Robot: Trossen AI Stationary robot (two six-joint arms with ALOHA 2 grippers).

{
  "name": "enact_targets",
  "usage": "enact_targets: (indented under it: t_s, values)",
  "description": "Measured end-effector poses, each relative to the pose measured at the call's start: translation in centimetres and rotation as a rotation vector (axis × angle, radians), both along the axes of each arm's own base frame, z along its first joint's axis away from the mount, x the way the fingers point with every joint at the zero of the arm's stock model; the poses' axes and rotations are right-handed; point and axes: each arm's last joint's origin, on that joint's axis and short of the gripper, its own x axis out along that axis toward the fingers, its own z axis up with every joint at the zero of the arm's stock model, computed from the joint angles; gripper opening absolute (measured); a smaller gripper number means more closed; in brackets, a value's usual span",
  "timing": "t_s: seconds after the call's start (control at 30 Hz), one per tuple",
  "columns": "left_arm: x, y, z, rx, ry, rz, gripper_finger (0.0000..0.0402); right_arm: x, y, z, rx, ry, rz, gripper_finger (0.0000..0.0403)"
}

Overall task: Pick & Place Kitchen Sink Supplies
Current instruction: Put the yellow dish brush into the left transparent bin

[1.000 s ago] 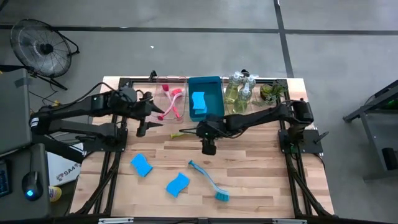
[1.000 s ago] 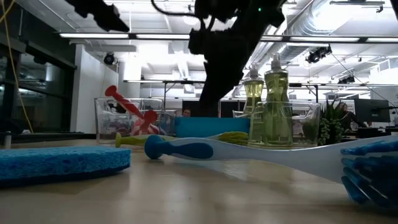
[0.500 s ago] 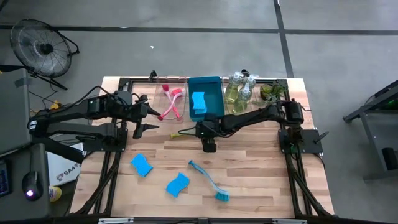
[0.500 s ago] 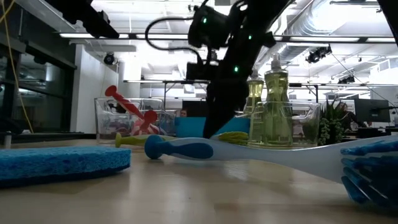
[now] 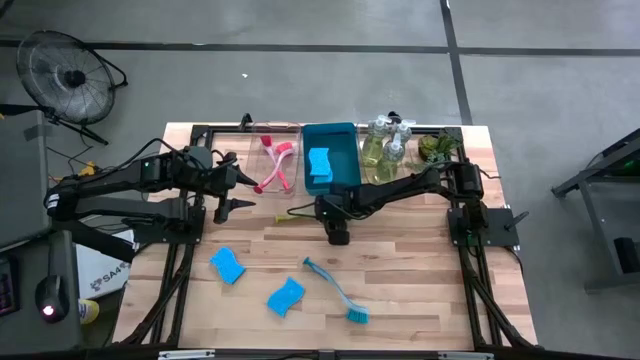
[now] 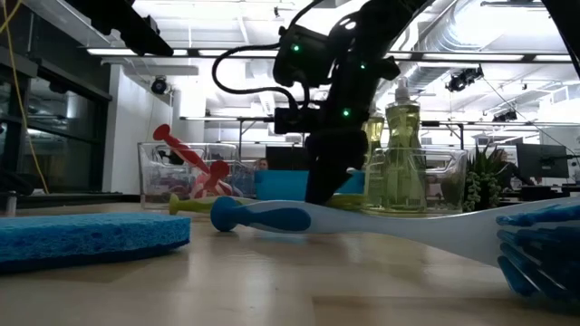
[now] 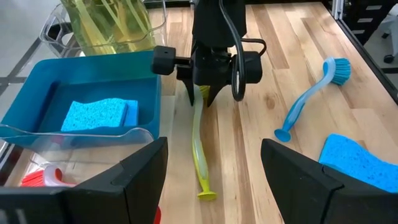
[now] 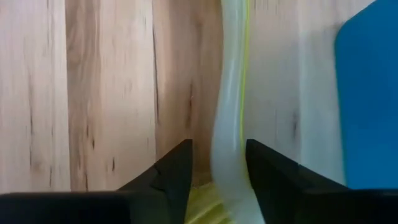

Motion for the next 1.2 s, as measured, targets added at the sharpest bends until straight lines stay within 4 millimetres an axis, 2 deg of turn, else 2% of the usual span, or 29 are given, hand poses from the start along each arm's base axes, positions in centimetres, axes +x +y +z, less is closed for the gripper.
enact_targets:
  t_s: [0.27,0.5,0.67,0.93,1.2]
  values:
    - [0.0,0.0,0.0,-0.014,0.000,0.007,0.0254,-0.2,1.4,0.0,0.023,0.014,-0.024,0.0065]
    - [0.0,0.0,0.0,-0.021,0.000,0.010,0.0254,-0.2,3.7,0.3,0.076,-0.011,-0.121,0.0064]
    - [0.0,0.0,0.0,-0.040,-0.001,0.015,0.0254,0.2,6.0,1.4,0.051,-0.055,-0.125,0.0064]
    - [0.2,-0.2,0.2,-0.112,-0.025,-0.028,0.0254,0.9,8.8,5.5,-0.108,-0.069,-0.094,0.0064]
    - [2.8,-0.3,0.6,-0.233,-0.109,-0.176,0.0254,0.8,9.8,11.0,-0.411,0.010,0.076,0.0064]
